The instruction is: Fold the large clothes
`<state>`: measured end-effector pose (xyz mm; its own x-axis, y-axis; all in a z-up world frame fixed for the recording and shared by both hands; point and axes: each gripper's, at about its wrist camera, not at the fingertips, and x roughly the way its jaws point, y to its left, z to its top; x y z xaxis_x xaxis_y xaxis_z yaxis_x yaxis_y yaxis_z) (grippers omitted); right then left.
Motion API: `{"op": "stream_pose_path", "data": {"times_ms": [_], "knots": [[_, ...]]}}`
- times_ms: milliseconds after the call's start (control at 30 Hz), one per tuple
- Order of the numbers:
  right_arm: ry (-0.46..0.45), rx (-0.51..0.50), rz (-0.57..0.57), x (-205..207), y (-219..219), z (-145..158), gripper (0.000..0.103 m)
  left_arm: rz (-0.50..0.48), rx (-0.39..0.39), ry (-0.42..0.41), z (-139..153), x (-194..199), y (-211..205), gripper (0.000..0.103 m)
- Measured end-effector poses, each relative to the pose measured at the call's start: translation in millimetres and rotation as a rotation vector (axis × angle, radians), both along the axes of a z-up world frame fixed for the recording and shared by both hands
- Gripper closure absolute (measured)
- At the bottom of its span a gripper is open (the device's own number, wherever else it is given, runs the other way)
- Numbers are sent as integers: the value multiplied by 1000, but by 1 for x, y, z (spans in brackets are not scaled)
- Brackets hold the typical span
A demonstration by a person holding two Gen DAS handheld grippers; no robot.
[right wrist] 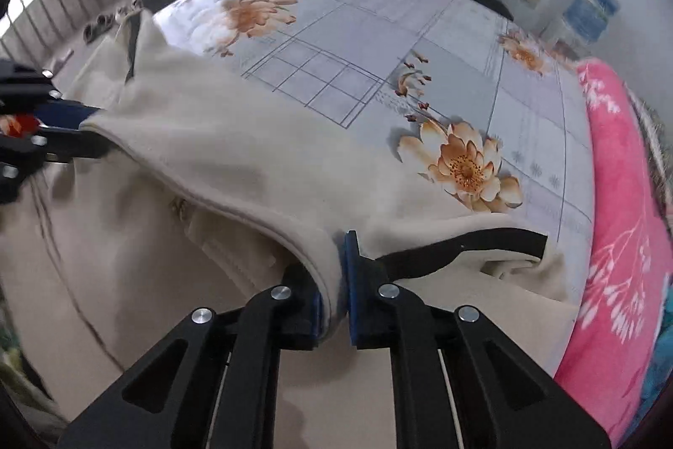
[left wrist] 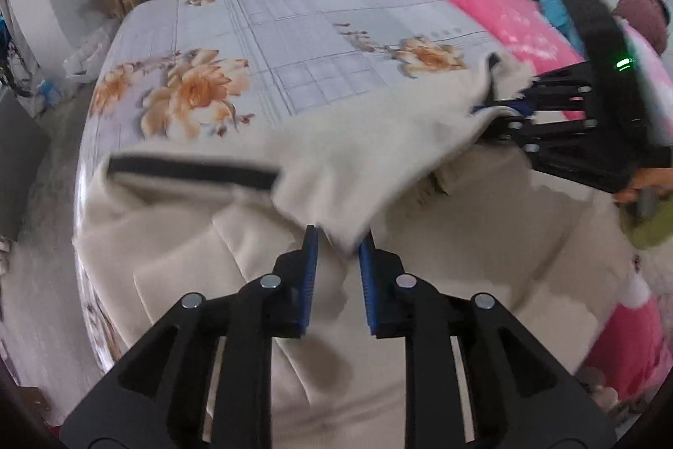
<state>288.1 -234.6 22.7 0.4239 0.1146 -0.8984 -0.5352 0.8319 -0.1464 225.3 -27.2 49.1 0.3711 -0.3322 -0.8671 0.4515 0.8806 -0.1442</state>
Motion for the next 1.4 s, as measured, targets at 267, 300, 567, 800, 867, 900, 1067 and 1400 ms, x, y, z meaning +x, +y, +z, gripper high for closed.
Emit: {"op": "stream_pose_path", "data": {"times_ms": [267, 300, 567, 800, 867, 900, 1067, 1400], "knots": [[12, 13, 29, -24, -2, 10, 60, 128, -236, -127, 44, 30, 18, 84], [12, 20, 9, -27, -7, 15, 60, 140, -225, -115, 39, 40, 13, 84], [11, 411, -235, -22, -70, 74, 66, 97, -51, 16, -28, 57, -16, 84], [52, 349, -158, 8, -14, 38, 77, 103, -45, -15, -31, 46, -13, 84], [69, 244, -115, 5, 9, 10, 77, 97, -39, -31, -33, 45, -14, 83], [66, 164, -93, 2, 18, -4, 78, 94, -39, -38, -33, 42, -14, 83], [11, 113, -89, -17, 7, 8, 77, 73, -93, -98, -16, 31, -11, 82], [248, 503, -428, 14, -86, -7, 71, 33, -121, -38, -37, 25, -28, 76]]}}
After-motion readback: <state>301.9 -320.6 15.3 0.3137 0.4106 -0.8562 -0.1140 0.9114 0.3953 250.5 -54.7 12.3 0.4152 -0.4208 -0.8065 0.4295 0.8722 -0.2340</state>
